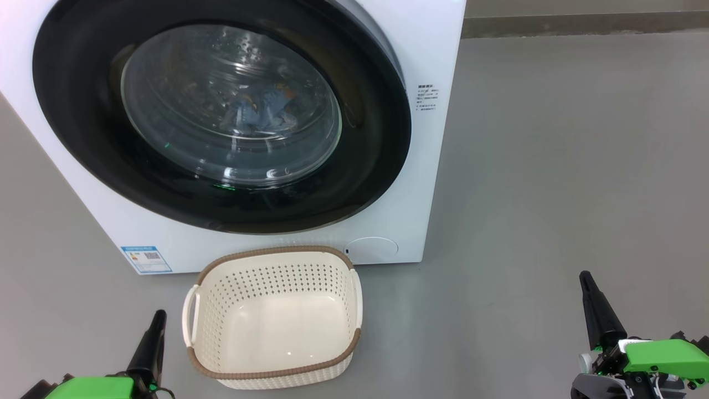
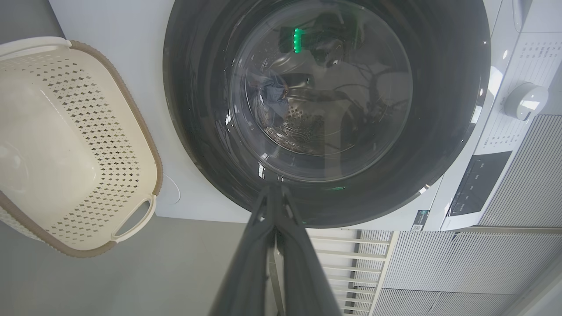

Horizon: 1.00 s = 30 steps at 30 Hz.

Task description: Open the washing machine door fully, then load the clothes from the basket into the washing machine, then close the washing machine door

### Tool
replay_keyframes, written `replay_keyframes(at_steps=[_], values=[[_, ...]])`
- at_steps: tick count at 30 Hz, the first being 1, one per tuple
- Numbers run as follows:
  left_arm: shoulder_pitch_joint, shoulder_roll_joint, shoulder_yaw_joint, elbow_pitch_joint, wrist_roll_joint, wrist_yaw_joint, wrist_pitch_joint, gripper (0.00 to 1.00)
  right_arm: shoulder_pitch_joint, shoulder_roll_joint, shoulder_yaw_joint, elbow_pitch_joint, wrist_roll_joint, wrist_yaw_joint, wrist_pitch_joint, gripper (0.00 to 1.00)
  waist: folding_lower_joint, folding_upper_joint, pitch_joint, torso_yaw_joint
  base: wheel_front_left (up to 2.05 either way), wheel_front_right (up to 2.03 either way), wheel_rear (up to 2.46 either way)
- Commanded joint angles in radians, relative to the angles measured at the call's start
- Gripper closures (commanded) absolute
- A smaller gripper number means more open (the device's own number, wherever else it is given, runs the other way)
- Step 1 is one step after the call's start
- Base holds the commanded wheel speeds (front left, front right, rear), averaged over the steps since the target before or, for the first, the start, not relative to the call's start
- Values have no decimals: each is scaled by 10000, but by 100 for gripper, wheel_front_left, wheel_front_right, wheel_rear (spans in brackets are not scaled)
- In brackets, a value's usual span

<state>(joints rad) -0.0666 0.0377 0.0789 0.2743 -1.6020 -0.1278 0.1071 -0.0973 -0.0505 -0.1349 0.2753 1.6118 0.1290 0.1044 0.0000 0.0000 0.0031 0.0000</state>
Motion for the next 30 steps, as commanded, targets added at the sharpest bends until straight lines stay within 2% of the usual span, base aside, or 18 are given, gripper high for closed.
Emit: replay_keyframes(at_steps=[1, 30], values=[[-415, 131, 352, -291, -63, -29, 64, 100, -106, -7, 214, -305, -29, 17, 85, 100, 0, 0, 0, 0, 0, 0, 0], [-415, 129, 355, -291, -60, -29, 66, 100, -107, -3, 209, -305, -34, 17, 90, 100, 0, 0, 0, 0, 0, 0, 0]])
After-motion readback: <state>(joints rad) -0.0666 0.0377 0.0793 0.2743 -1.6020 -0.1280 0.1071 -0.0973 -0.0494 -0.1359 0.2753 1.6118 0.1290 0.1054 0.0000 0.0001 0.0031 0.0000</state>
